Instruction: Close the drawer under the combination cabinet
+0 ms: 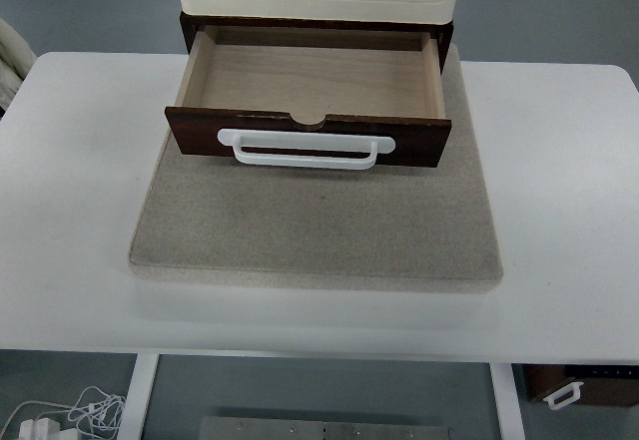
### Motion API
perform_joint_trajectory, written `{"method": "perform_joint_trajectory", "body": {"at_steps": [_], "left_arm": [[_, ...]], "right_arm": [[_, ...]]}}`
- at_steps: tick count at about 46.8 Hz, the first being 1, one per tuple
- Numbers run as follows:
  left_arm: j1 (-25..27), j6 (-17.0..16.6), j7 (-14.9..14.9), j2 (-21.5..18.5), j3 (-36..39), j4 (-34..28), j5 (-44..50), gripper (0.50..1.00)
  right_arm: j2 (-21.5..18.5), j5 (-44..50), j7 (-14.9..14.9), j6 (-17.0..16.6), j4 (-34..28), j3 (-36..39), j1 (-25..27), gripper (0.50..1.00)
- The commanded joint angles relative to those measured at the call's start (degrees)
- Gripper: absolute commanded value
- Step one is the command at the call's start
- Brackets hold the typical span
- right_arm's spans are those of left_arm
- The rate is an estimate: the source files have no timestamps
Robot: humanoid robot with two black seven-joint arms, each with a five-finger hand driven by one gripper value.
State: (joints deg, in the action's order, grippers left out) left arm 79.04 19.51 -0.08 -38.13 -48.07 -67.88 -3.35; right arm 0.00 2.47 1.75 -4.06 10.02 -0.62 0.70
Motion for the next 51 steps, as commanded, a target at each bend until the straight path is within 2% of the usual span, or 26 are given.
{"method": "perform_joint_trajectory", "body": {"at_steps": [1, 10, 23, 40, 43, 46, 51], "left_arm": [[0.0, -0.1, 0.0, -0.5, 1.9, -3.7, -1.6, 0.996], [-0.1, -2.5, 0.4, -2.3, 8.2, -12.6, -4.5, 0.996], [0.1, -2.3, 1.7, -2.5, 13.9, -19.0, -10.2, 0.996], [1.5, -2.1, 6.5, -1.5, 23.7, -28.0, -15.5, 0.996], [1.6, -2.2, 8.2, -0.8, 25.8, -29.4, -17.5, 0.996], [2.3, -2.1, 11.1, -0.5, 28.0, -30.6, -19.8, 0.996], [2.6, -2.1, 13.5, 1.0, 30.2, -30.6, -21.1, 0.999]], "right_arm": [[0.0, 0.0, 0.0, -0.1, 0.0, 0.0, 0.0, 0.952], [0.0, 0.0, 0.0, 0.0, 0.0, 0.0, 0.0, 0.952], [0.0, 0.1, 0.0, -0.1, 0.0, 0.1, 0.1, 0.952], [0.0, 0.0, 0.0, -0.1, 0.0, 0.0, 0.0, 0.952], [0.0, 0.0, 0.0, -0.1, 0.0, 0.0, 0.0, 0.952], [0.0, 0.0, 0.0, -0.1, 0.0, 0.0, 0.0, 0.952], [0.0, 0.0, 0.0, 0.0, 0.0, 0.0, 0.0, 0.952]]}}
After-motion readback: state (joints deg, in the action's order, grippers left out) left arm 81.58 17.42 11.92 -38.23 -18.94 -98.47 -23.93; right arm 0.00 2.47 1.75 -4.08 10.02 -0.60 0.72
